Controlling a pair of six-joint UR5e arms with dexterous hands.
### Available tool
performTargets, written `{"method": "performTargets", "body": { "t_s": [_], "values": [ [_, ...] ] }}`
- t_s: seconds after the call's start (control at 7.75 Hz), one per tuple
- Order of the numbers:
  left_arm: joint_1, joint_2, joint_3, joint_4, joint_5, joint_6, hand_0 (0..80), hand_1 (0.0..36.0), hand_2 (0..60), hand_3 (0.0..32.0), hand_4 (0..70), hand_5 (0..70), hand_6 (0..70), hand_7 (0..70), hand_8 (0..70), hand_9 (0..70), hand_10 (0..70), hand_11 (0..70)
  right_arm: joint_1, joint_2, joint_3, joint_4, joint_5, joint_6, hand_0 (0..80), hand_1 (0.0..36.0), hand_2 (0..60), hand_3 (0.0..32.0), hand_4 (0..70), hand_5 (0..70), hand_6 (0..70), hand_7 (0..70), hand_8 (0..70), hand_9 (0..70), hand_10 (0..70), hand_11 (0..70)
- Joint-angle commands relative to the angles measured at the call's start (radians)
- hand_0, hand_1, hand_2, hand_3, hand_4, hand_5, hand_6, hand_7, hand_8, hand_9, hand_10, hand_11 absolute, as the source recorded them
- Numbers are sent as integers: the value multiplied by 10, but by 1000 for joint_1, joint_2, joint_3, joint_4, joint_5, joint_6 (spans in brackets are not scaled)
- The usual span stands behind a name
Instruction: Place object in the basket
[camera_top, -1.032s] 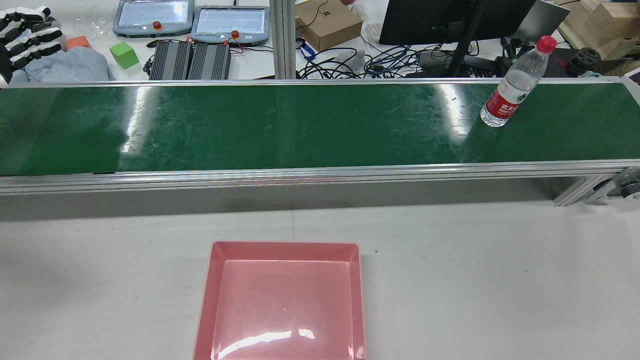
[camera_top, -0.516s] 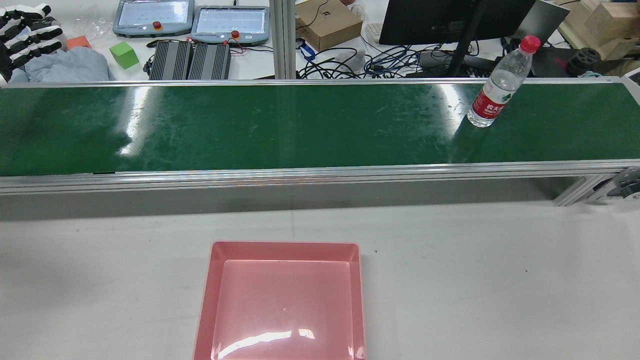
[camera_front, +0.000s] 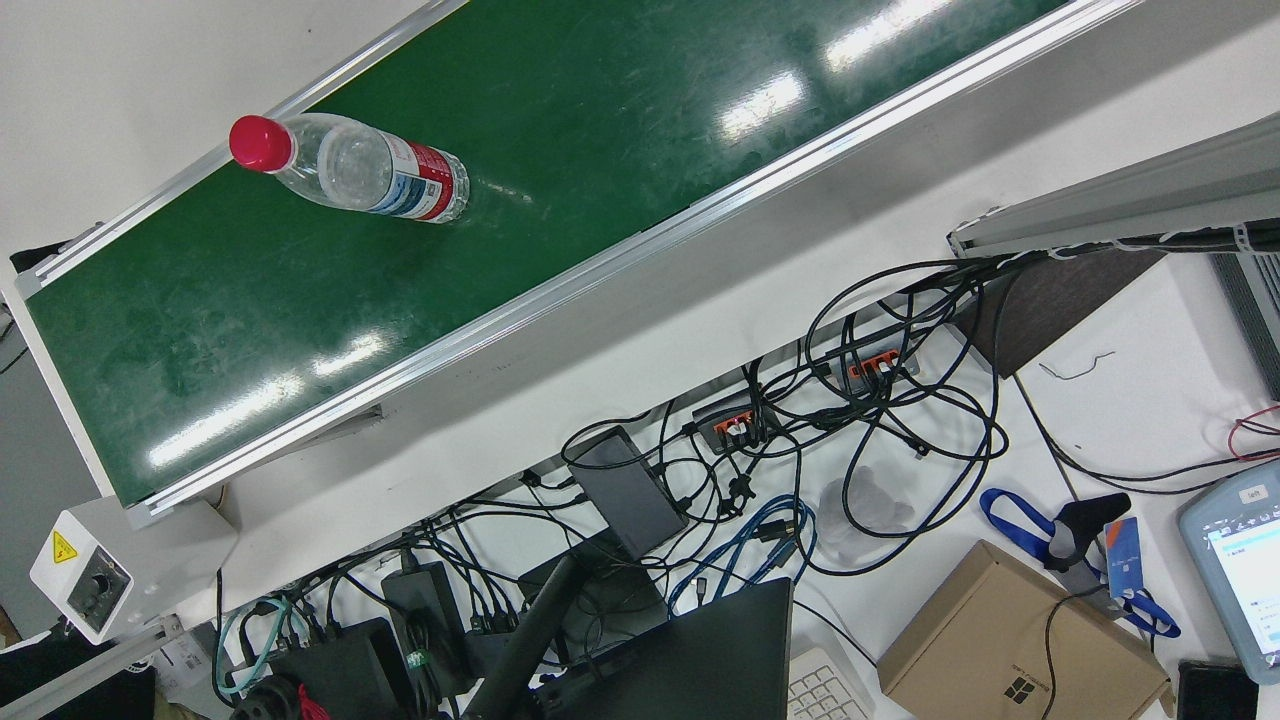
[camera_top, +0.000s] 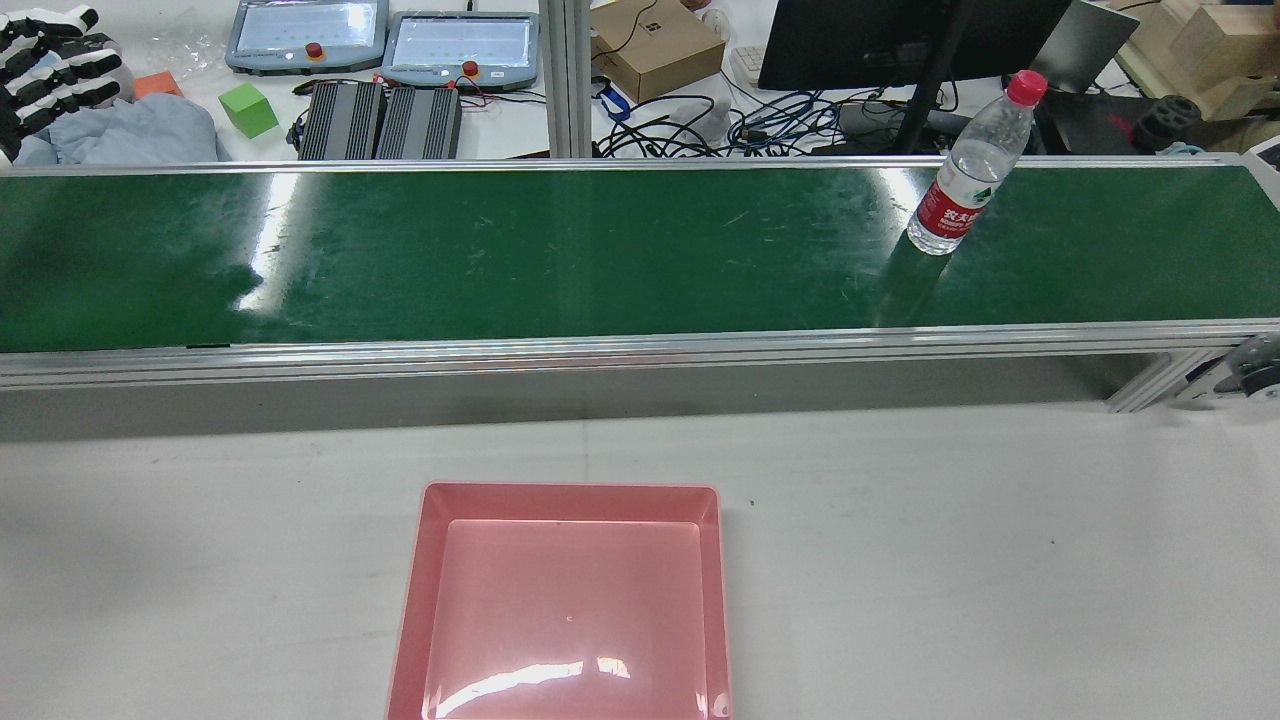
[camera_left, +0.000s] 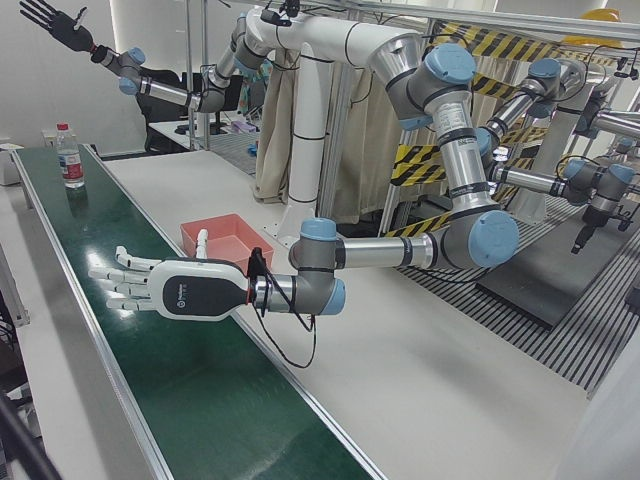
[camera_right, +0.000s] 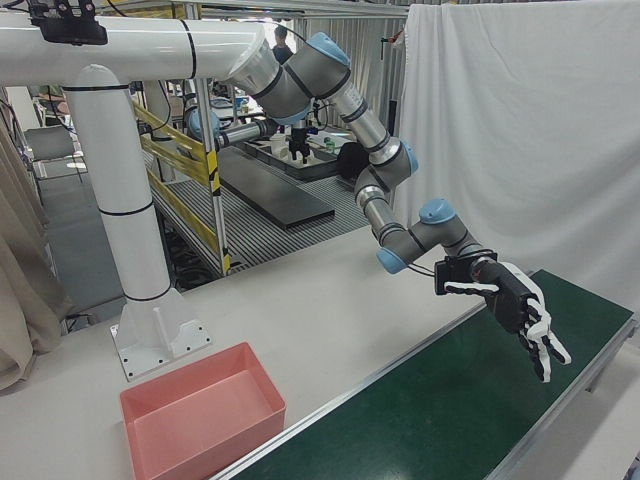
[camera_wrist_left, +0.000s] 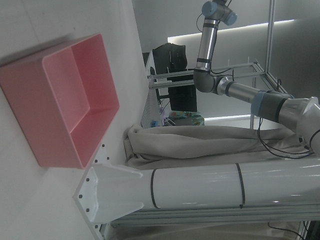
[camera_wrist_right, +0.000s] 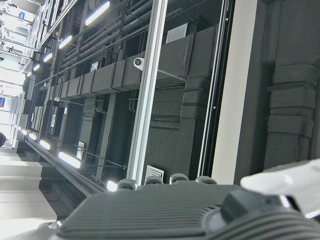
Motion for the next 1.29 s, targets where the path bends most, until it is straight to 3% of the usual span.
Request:
{"method": "performTargets", "body": {
  "t_s": [0.0, 0.26, 0.65, 1.16],
  "values": [
    [9, 2, -1, 13, 2, -1, 555, 98, 0, 76, 30, 341, 52, 43, 106, 99, 52, 92, 0, 0, 1, 0, 0, -2, 0, 0, 0, 0, 0, 0, 0, 0, 0, 0, 0, 0],
    [15, 2, 2, 14, 0, -1, 569, 113, 0, 68, 46, 327, 56, 49, 112, 108, 53, 94, 0, 0, -1, 0, 0, 0, 0, 0, 0, 0, 0, 0, 0, 0, 0, 0, 0, 0],
    [17, 2, 0, 28, 0, -1, 628, 211, 0, 72, 40, 337, 65, 53, 117, 114, 63, 116, 0, -1, -1, 0, 0, 0, 0, 0, 0, 0, 0, 0, 0, 0, 0, 0, 0, 0],
    [15, 2, 2, 39, -3, 1, 617, 194, 0, 58, 83, 346, 77, 59, 142, 127, 65, 117, 0, -1, 1, 0, 0, 0, 0, 0, 0, 0, 0, 0, 0, 0, 0, 0, 0, 0]
  ]
}}
